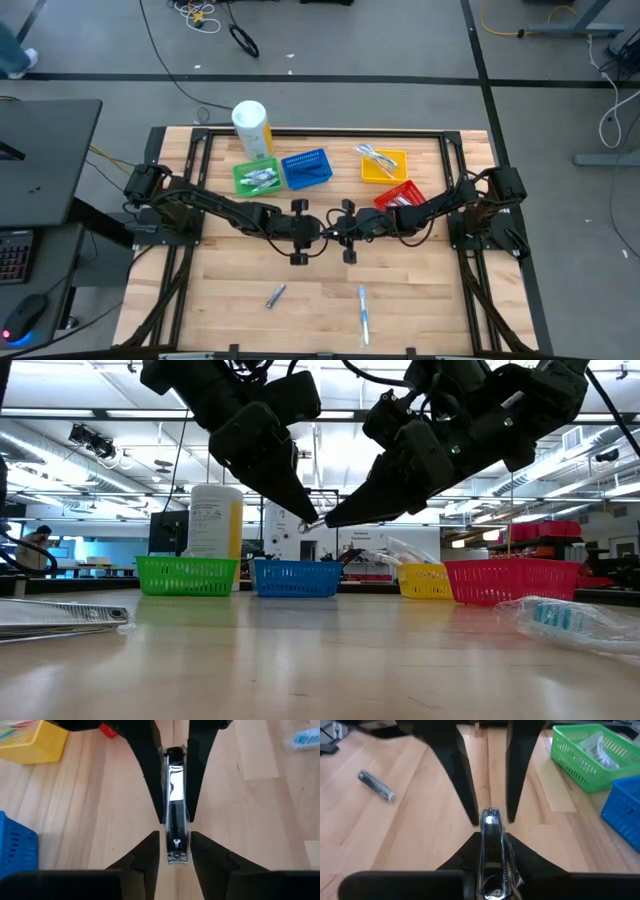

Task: Pick & Place Travel size toiletries
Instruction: Put the silver nail cutter into the red bin

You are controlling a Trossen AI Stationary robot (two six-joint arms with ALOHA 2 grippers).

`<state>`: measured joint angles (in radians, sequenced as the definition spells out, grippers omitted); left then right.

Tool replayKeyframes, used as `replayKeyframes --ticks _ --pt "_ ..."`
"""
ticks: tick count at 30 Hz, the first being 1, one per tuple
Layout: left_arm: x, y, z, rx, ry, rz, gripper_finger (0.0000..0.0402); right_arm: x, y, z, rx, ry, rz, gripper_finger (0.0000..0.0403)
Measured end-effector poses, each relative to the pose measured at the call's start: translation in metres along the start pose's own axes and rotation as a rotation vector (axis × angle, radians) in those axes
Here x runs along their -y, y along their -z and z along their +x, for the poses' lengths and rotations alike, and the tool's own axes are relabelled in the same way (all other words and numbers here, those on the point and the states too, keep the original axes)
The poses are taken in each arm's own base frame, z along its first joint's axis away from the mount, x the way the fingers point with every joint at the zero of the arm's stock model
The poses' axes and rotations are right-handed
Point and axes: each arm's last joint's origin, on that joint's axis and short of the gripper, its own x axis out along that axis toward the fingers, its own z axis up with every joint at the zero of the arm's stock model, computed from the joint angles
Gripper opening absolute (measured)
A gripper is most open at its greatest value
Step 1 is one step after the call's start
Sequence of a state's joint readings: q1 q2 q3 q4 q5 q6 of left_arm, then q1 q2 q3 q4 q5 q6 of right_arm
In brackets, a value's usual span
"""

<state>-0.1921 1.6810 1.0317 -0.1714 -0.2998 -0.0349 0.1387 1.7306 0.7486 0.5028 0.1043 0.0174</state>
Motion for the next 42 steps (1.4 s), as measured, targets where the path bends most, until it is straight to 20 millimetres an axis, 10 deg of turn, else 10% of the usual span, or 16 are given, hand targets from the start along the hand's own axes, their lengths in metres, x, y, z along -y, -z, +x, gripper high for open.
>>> replayKeyframes --ticks 10,26,42 --pt "-0.002 0.0 0.0 -0.002 -0.064 0.052 0.0171 0.003 0.011 -0.01 -0.173 0.148 0.046 0.0056" --pt "-0.022 0.0 0.005 -0.017 -0.106 0.029 0.0178 0.027 -0.005 -0.142 -0.417 0.653 0.252 0.0056" --pt "-0.05 0.002 0.011 -0.034 -0.16 0.02 0.0178 0.042 0.059 -0.14 -0.586 0.671 0.459 0.0108"
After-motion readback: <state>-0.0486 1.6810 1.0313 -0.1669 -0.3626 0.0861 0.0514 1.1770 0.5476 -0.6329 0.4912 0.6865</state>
